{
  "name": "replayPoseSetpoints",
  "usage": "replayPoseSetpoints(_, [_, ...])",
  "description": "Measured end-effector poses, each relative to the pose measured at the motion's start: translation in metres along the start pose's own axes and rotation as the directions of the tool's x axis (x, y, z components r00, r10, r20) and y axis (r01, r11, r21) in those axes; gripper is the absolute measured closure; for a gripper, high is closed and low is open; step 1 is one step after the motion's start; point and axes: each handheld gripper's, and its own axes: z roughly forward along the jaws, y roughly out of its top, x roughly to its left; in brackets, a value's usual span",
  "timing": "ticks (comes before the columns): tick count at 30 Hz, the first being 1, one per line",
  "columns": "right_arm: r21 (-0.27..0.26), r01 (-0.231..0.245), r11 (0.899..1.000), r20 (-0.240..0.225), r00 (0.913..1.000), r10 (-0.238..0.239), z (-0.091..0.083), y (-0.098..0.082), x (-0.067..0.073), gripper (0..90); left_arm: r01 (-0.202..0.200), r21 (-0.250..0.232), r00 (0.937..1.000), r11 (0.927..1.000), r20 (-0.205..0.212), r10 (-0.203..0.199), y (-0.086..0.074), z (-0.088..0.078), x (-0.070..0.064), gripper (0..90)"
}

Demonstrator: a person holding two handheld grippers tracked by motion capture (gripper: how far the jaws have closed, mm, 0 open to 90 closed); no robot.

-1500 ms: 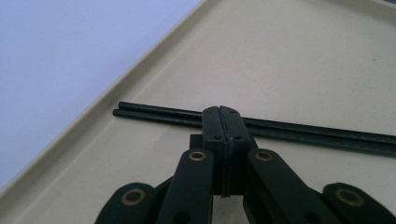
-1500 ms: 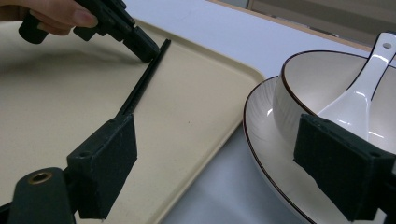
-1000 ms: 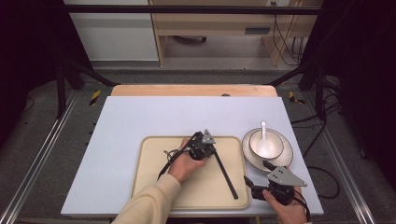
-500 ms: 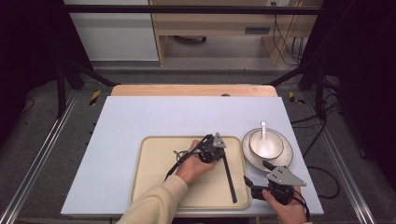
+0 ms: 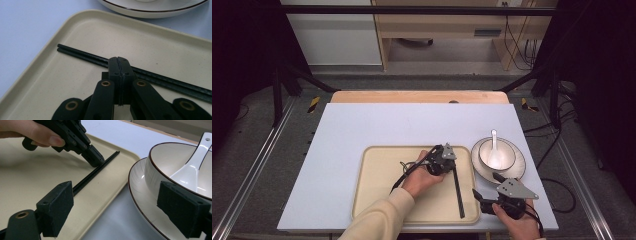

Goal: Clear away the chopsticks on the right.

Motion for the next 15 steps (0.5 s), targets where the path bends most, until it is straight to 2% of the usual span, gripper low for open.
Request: replayPoseSetpoints(15, [0.005, 0.007, 1.000, -0.003, 1.0000, -0.007, 0.0000, 0.0003, 0.0003, 13.8, -0.012, -0.022, 0.9999, 0.9997, 0.012, 0.012, 0.0016, -0.0012, -0.0025, 89.9])
